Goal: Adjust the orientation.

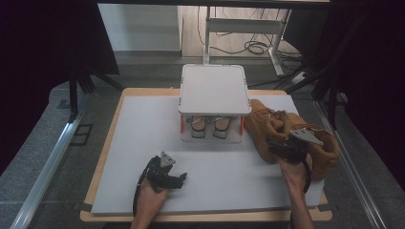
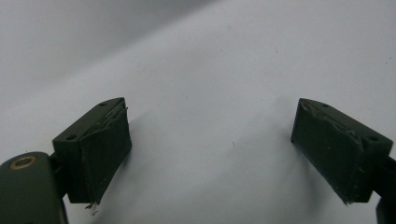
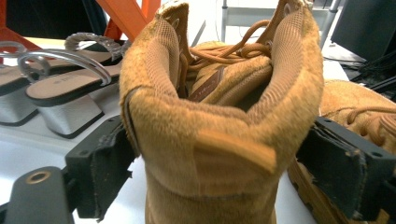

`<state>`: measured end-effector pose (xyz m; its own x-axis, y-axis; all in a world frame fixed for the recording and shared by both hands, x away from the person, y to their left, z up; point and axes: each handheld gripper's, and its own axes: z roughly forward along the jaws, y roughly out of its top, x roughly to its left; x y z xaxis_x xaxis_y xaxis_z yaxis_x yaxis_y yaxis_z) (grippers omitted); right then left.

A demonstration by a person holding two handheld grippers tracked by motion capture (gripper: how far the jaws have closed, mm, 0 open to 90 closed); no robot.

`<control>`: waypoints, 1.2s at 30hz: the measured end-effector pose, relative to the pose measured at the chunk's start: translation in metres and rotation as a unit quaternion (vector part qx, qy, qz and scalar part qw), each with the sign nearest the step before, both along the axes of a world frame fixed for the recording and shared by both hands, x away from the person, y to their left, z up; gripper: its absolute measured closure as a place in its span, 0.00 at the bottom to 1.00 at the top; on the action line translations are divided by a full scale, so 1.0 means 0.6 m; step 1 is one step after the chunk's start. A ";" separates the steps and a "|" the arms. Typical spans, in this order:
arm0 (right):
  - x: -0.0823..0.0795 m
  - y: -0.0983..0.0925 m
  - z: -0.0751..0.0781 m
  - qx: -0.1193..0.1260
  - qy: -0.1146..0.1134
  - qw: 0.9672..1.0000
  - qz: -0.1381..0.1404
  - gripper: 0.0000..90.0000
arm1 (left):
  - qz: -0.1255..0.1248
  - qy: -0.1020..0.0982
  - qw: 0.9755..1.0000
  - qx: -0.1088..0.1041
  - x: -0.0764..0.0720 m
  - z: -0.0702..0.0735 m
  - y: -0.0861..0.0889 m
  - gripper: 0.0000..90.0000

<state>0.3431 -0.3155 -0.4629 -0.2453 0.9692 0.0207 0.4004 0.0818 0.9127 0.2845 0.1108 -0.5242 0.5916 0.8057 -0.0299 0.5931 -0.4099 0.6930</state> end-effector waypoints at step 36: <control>0.028 0.021 -0.001 -0.049 0.004 0.999 -0.013 0.53 | 0.000 0.000 1.000 0.000 0.000 0.000 0.000 0.13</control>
